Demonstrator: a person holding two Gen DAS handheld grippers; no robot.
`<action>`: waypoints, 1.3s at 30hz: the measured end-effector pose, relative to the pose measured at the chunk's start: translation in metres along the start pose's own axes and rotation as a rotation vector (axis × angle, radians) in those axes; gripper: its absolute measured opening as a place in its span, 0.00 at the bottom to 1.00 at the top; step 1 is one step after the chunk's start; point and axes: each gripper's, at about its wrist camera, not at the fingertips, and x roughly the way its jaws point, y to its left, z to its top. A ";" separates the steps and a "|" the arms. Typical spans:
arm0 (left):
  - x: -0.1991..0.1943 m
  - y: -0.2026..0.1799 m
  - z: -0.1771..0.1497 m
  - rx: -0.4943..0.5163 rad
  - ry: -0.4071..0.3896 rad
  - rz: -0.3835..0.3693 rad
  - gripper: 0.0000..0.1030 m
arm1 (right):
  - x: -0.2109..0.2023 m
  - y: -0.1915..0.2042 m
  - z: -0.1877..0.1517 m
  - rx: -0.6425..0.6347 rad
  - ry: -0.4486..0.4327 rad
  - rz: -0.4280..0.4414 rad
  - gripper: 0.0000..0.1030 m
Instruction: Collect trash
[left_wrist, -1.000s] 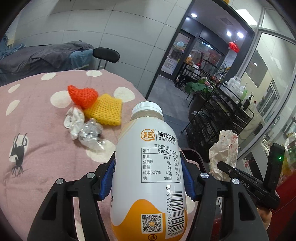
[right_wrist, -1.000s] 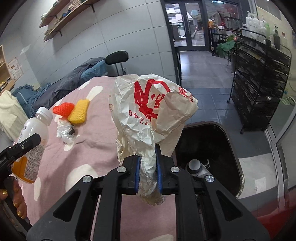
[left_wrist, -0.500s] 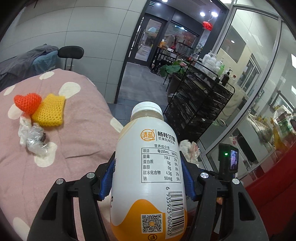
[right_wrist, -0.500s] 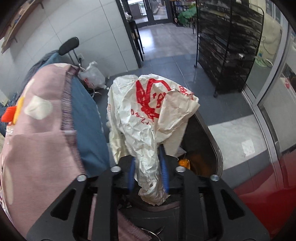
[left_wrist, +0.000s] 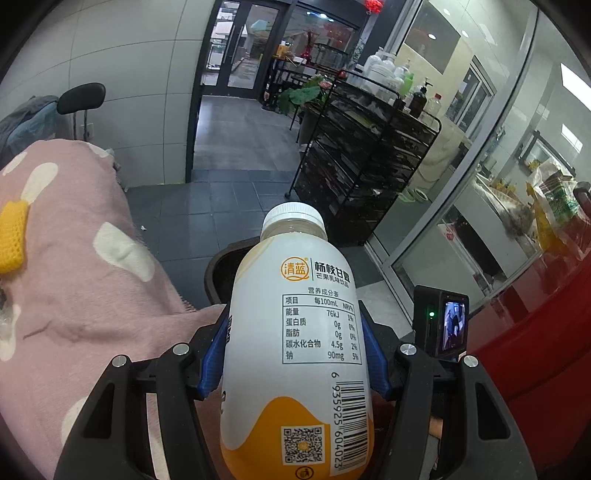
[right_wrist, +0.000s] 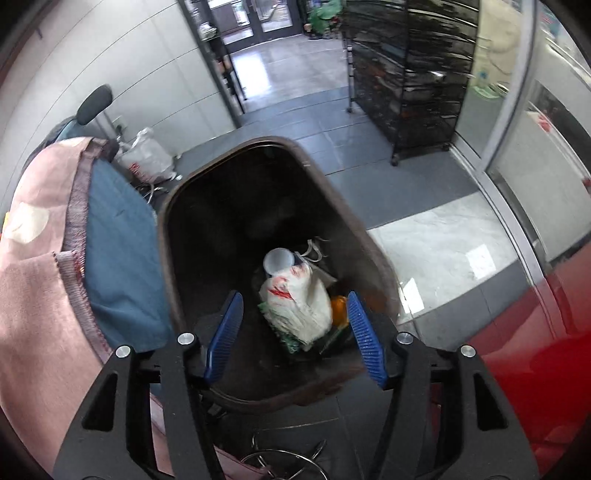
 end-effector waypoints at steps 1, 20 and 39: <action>0.008 -0.003 0.001 0.004 0.019 -0.006 0.59 | -0.002 -0.006 -0.001 0.013 -0.003 -0.006 0.58; 0.091 -0.023 -0.002 0.016 0.212 -0.008 0.72 | -0.014 -0.054 -0.008 0.112 -0.009 -0.058 0.58; -0.003 -0.005 -0.010 0.083 0.033 0.066 0.92 | -0.044 0.015 0.000 -0.052 -0.056 0.042 0.66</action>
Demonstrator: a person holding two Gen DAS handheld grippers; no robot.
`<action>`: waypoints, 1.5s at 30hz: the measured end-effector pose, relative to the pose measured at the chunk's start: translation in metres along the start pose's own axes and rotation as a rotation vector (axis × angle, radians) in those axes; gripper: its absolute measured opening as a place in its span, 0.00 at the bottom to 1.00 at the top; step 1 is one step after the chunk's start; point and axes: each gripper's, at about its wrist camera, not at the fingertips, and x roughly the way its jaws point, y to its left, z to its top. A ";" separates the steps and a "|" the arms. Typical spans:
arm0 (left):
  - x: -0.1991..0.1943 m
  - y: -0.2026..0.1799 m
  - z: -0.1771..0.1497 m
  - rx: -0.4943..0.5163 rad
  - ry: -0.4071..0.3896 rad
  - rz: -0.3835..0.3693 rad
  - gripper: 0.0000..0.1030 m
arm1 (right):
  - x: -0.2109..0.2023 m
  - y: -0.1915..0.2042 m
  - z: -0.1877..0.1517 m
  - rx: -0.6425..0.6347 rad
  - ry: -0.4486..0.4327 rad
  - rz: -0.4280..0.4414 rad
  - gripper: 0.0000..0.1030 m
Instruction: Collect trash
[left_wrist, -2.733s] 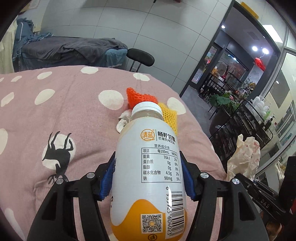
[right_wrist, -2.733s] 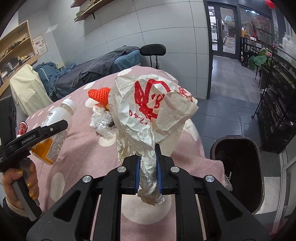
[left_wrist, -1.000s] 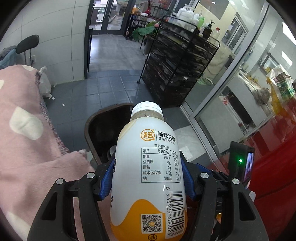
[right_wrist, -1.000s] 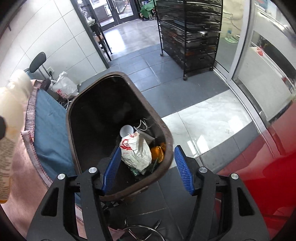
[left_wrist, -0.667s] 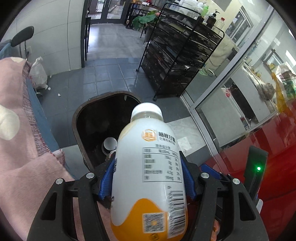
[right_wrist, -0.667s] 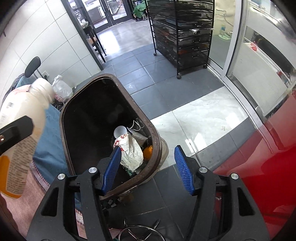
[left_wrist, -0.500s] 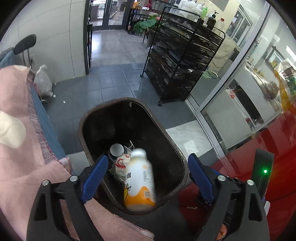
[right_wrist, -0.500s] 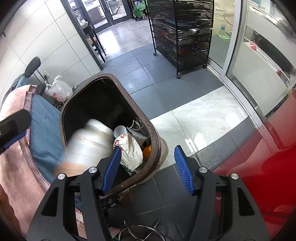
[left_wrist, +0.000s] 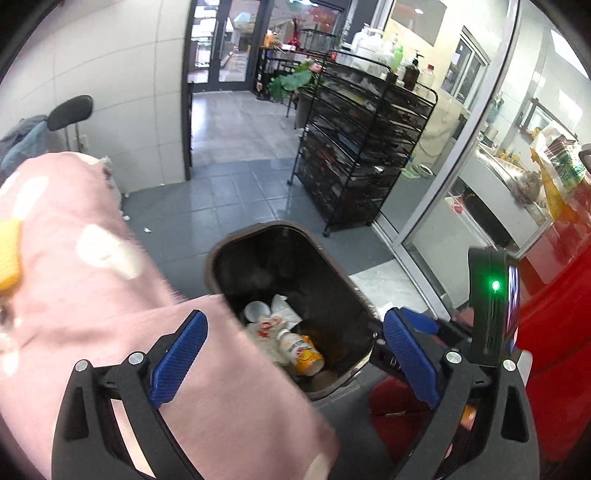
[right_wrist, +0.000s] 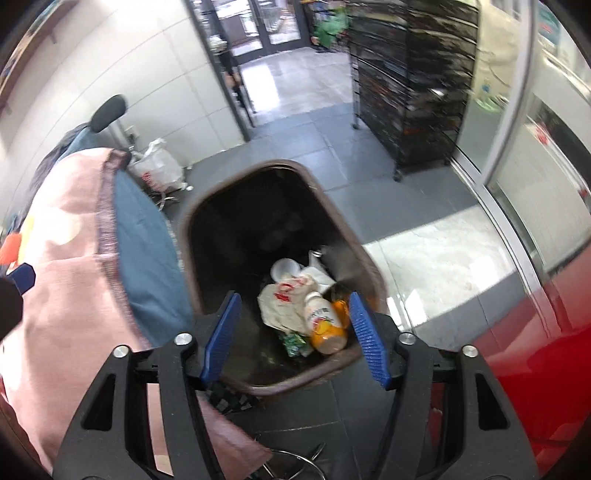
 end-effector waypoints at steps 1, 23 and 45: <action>-0.007 0.006 -0.002 -0.006 -0.010 0.010 0.92 | -0.003 0.007 0.001 -0.017 -0.005 0.009 0.67; -0.149 0.212 -0.079 -0.457 -0.177 0.443 0.94 | -0.057 0.269 -0.003 -0.607 -0.020 0.327 0.67; -0.171 0.297 -0.097 -0.529 -0.160 0.460 0.93 | 0.031 0.457 -0.029 -0.977 0.188 0.256 0.40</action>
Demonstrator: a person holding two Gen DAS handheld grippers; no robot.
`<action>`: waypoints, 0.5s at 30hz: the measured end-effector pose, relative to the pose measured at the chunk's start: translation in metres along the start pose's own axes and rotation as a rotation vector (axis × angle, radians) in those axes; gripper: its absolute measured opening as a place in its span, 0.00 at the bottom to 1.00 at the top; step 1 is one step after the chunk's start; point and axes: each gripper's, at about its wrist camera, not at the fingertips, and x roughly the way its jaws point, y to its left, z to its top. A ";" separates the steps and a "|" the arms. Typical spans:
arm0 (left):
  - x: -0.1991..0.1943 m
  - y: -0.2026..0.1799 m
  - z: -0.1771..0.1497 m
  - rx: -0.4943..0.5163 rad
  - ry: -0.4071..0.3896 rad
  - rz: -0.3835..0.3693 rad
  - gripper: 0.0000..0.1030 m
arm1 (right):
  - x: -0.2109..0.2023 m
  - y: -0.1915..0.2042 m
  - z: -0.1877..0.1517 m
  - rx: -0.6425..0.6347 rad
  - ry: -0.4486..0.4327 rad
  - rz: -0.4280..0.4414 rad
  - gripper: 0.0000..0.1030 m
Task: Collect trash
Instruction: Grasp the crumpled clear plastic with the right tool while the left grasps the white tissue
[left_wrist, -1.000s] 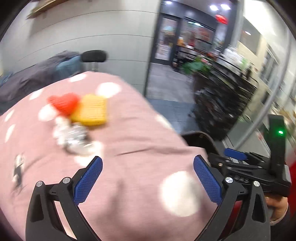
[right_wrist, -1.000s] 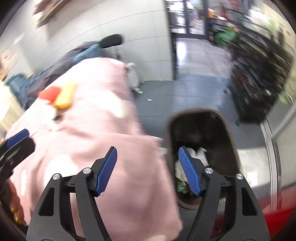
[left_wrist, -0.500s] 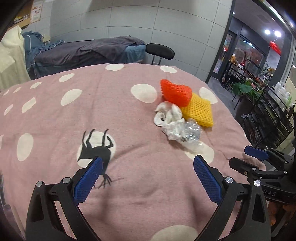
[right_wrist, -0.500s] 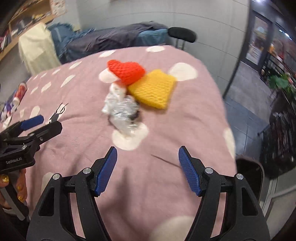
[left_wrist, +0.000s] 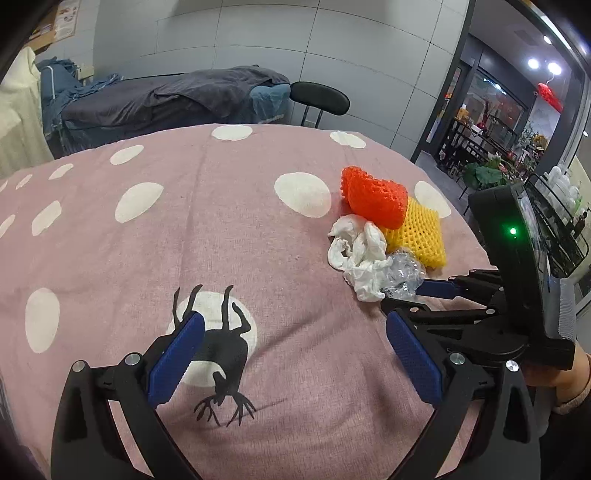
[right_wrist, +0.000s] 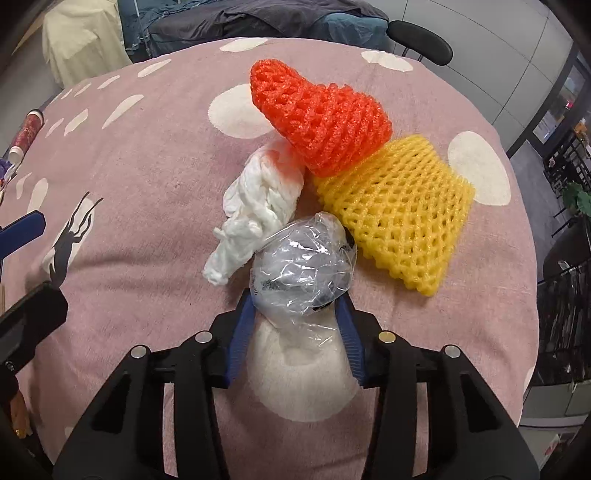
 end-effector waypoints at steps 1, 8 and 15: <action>0.003 -0.001 0.002 0.002 0.008 -0.007 0.93 | -0.002 -0.001 -0.002 -0.001 -0.005 0.003 0.38; 0.031 -0.028 0.017 0.097 0.062 -0.062 0.83 | -0.048 -0.027 -0.037 0.086 -0.089 -0.004 0.36; 0.081 -0.072 0.028 0.229 0.166 -0.065 0.70 | -0.083 -0.066 -0.079 0.244 -0.149 -0.018 0.36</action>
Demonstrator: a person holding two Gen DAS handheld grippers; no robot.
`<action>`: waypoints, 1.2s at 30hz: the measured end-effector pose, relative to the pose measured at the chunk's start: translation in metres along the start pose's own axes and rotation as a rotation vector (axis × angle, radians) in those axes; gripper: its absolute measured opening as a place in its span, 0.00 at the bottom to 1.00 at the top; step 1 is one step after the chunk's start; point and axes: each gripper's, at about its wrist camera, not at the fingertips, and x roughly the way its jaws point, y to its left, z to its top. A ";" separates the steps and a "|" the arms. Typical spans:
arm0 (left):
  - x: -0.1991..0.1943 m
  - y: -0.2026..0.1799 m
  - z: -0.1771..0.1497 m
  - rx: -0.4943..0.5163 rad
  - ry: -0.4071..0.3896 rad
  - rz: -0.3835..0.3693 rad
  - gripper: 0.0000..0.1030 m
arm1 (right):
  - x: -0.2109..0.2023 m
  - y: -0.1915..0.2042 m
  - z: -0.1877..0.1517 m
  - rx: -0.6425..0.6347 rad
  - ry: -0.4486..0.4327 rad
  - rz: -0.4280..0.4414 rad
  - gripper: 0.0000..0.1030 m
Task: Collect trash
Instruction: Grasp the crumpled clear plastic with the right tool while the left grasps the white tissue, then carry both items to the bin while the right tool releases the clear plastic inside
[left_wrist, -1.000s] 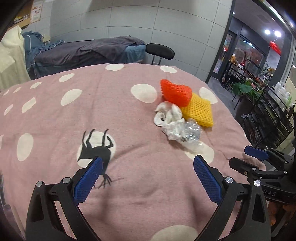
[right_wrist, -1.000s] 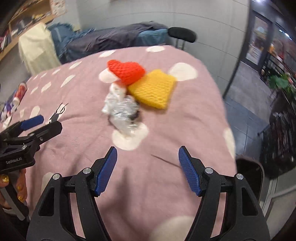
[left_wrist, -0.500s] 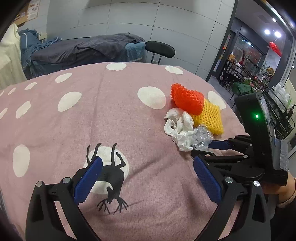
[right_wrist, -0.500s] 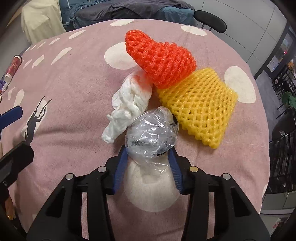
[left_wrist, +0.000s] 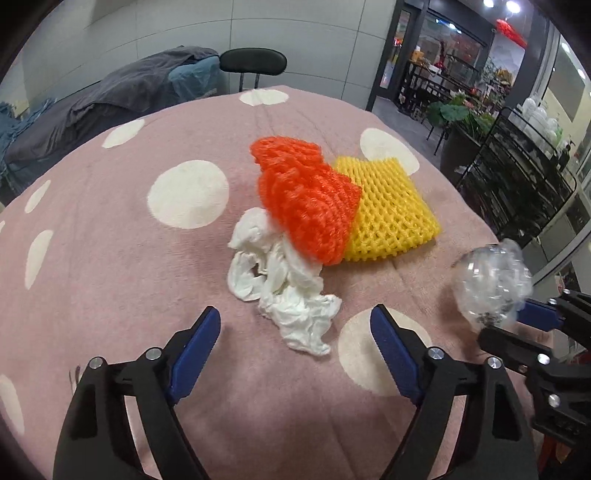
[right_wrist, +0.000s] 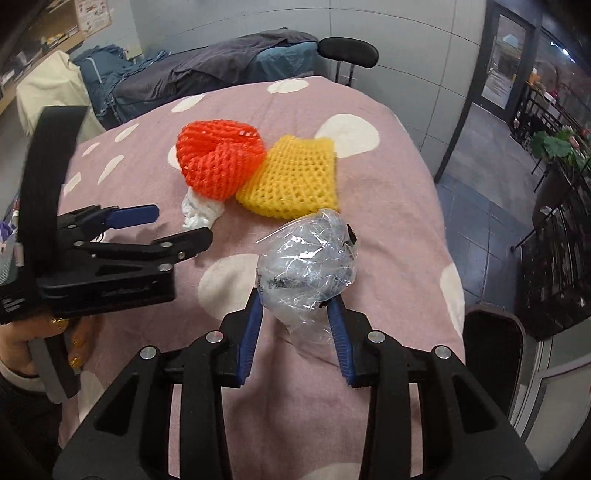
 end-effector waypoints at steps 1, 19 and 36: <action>0.005 -0.002 0.002 0.006 0.016 0.015 0.66 | -0.004 -0.003 -0.004 0.014 -0.006 0.001 0.36; -0.061 -0.016 -0.036 -0.045 -0.115 -0.038 0.17 | -0.041 -0.043 -0.041 0.155 -0.132 0.006 0.36; -0.098 -0.141 -0.060 0.103 -0.199 -0.252 0.18 | -0.086 -0.125 -0.112 0.350 -0.193 -0.070 0.36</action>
